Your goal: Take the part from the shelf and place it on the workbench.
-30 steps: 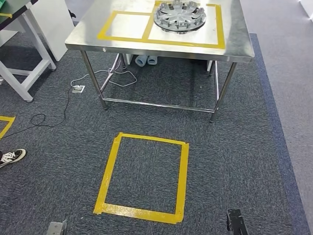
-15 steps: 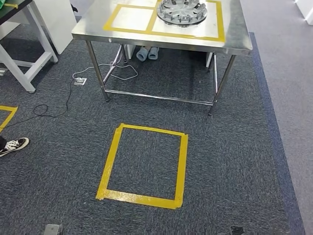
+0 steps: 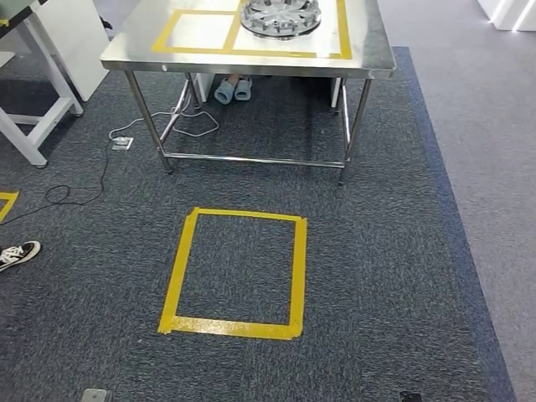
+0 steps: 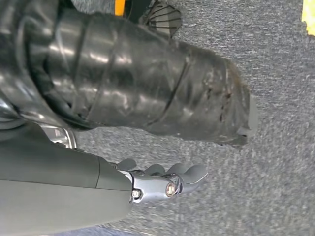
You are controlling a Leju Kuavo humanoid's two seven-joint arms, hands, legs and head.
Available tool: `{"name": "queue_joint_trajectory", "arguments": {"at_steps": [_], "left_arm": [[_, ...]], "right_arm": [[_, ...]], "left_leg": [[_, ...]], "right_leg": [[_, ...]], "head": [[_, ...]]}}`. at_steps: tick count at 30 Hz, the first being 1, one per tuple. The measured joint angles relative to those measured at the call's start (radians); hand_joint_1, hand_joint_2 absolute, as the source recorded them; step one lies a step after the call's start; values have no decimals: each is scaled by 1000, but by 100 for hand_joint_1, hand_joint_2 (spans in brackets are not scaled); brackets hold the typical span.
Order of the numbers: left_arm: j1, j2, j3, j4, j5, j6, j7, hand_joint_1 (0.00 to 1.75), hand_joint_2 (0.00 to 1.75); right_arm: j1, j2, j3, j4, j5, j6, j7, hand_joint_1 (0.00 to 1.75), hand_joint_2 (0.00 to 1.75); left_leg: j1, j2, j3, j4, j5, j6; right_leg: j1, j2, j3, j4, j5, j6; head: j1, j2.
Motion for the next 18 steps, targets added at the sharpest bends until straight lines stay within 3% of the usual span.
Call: {"name": "queue_joint_trajectory", "arguments": {"at_steps": [2,4,5,7,9,10,11,13,15,17,18], "left_arm": [[3,1,1,0,-1,1,2,0,0],[0,0,2,1,-1,2,3,0,0],[-3,0,4,1,-1,2,3,0,0],[-3,-2,7,1,-1,2,4,0,0],[2,-2,9,1,-1,2,4,0,0],[4,-2,10,2,-1,2,4,0,0],[3,-1,12,2,-2,2,5,0,0],[1,-2,16,2,-2,2,5,0,0],[0,-3,18,2,-2,2,5,0,0],[-2,-3,18,2,-2,2,5,0,0],[-3,-3,18,2,-2,2,5,0,0]], "right_arm": [[-3,1,-2,1,1,0,1,0,0],[-1,1,-5,2,2,0,2,0,0],[1,0,-7,2,3,0,2,0,0],[1,0,-8,3,4,0,3,0,0],[-2,0,-8,4,5,0,3,0,0],[-3,0,-8,4,5,0,3,0,0],[-1,-1,-9,4,5,0,3,0,0],[2,-1,-12,6,5,0,3,0,0],[0,-1,-14,6,6,0,3,0,0],[-4,-1,-15,7,6,0,3,0,0],[-3,-1,-15,7,6,0,4,0,0]], "left_leg": [[-1,-19,39,-68,-8,9],[0,2,39,-89,-12,16],[2,13,37,-97,-13,22],[5,37,30,-107,-8,31],[1,62,21,-106,-3,35],[0,75,17,-105,-1,35],[-1,87,14,-103,0,35],[-2,109,10,-98,1,34],[-6,130,10,-93,1,29],[-10,149,8,-90,2,19],[-11,158,8,-89,3,14]], "right_leg": [[-1,19,-16,9,8,11],[-2,32,-33,16,15,24],[-2,23,-46,28,7,29],[-2,-10,-89,107,-45,38],[-5,-32,-140,231,-110,46],[-7,-35,-153,273,-125,49],[-7,-37,-150,283,-121,51],[-7,-51,-89,194,-71,49],[-1,-91,-13,60,-32,39],[6,-111,9,6,-27,24],[8,-103,4,5,-24,17]], "head": [[-1,0],[-3,0],[0,0],[9,0],[16,0],[16,0],[16,0],[16,0],[16,0],[15,0],[15,0]]}}
